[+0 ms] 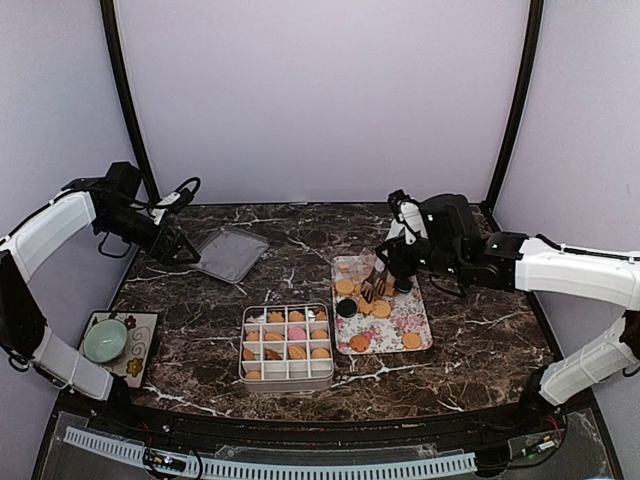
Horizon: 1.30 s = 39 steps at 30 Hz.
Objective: Pack the cookies
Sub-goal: Pick up the fake cookies from the plate.
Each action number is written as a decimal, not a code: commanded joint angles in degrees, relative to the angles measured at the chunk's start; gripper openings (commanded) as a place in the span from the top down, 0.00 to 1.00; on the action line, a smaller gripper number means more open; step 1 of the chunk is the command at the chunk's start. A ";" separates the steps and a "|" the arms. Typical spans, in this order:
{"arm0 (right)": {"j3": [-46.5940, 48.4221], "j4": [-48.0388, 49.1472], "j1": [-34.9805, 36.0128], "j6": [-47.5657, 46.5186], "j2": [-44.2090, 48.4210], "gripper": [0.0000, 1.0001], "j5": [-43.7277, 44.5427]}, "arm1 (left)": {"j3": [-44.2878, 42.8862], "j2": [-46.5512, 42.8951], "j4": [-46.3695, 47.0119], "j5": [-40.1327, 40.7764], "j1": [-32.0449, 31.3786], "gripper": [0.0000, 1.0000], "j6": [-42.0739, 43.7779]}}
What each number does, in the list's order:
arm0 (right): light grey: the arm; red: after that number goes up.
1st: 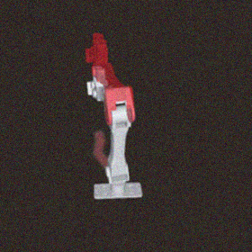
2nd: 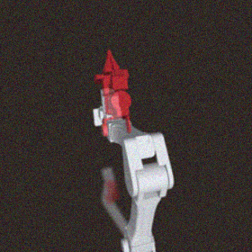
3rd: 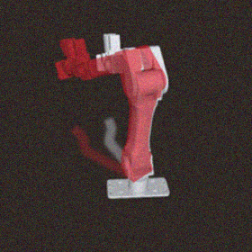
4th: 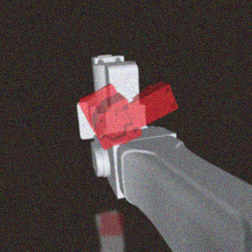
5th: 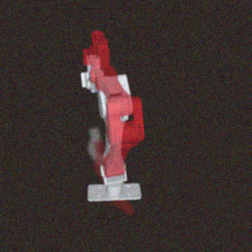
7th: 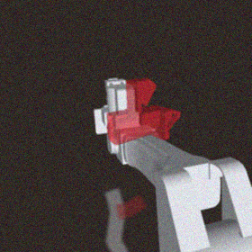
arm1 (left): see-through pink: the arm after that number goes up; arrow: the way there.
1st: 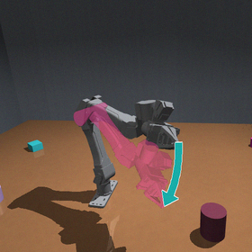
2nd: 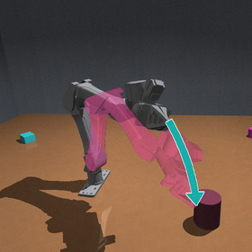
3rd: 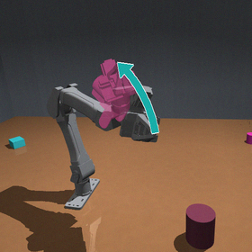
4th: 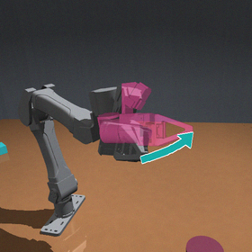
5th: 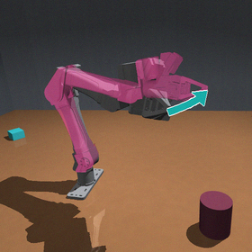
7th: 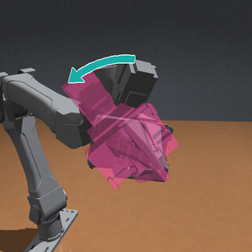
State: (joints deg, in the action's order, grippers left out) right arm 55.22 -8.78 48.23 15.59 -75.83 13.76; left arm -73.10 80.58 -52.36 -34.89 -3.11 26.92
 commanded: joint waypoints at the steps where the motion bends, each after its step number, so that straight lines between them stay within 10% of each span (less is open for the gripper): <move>1: -0.61 4.73 -0.54 1.66 0.94 0.65 0.36 | 0.77 -0.48 0.15 0.08 0.29 0.01 -0.70; 29: -3.23 5.75 -1.51 2.10 -2.77 0.70 -1.80 | 0.87 -0.51 -0.64 -1.88 0.24 0.03 -0.03; 39: -1.97 6.22 -1.50 3.35 0.17 1.00 -2.62 | 1.29 -0.58 -0.77 -1.87 0.29 0.04 0.20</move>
State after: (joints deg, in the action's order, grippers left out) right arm 52.03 -4.08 47.09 18.55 -78.61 11.38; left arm -72.90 80.58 -52.36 -35.99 -3.11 26.57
